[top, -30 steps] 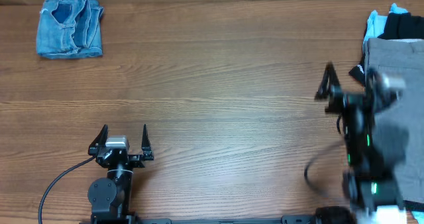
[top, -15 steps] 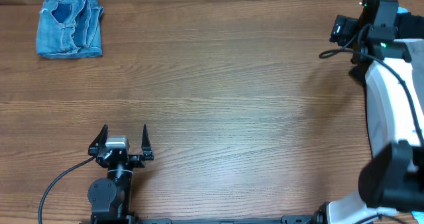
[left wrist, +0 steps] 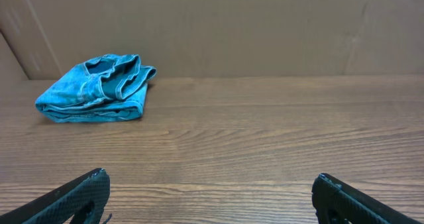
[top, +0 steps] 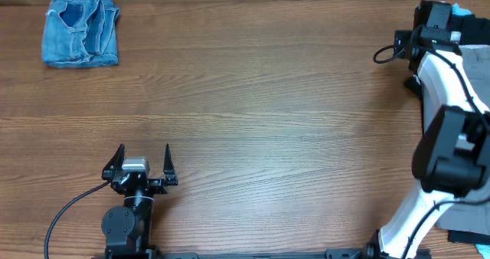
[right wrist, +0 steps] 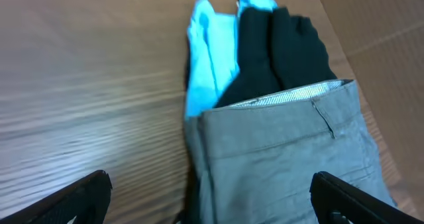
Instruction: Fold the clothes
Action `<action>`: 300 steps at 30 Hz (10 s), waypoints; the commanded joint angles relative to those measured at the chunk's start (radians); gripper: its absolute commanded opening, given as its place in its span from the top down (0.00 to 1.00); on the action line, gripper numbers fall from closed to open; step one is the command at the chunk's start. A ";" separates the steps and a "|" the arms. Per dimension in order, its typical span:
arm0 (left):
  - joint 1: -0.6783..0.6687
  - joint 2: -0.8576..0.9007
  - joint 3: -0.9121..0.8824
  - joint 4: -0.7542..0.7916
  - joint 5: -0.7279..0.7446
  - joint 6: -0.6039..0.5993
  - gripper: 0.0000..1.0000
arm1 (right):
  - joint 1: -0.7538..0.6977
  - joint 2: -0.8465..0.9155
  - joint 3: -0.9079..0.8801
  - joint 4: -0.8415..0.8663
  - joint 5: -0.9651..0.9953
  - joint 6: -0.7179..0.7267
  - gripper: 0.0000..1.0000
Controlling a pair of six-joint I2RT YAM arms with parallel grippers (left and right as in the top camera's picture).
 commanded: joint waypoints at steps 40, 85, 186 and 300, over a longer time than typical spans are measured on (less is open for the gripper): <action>-0.008 -0.011 -0.004 0.000 0.014 0.016 0.00 | -0.048 0.195 0.063 0.134 0.140 0.035 0.41; -0.008 -0.011 -0.004 0.000 0.014 0.016 0.00 | -0.037 0.149 0.116 0.086 0.193 0.159 0.96; -0.008 -0.011 -0.004 0.000 0.014 0.016 0.00 | 0.174 -0.128 -0.257 -0.344 -0.774 0.500 0.03; -0.007 -0.011 -0.004 0.275 0.056 0.017 0.00 | 0.100 -0.206 -0.067 -0.284 -0.481 0.670 0.00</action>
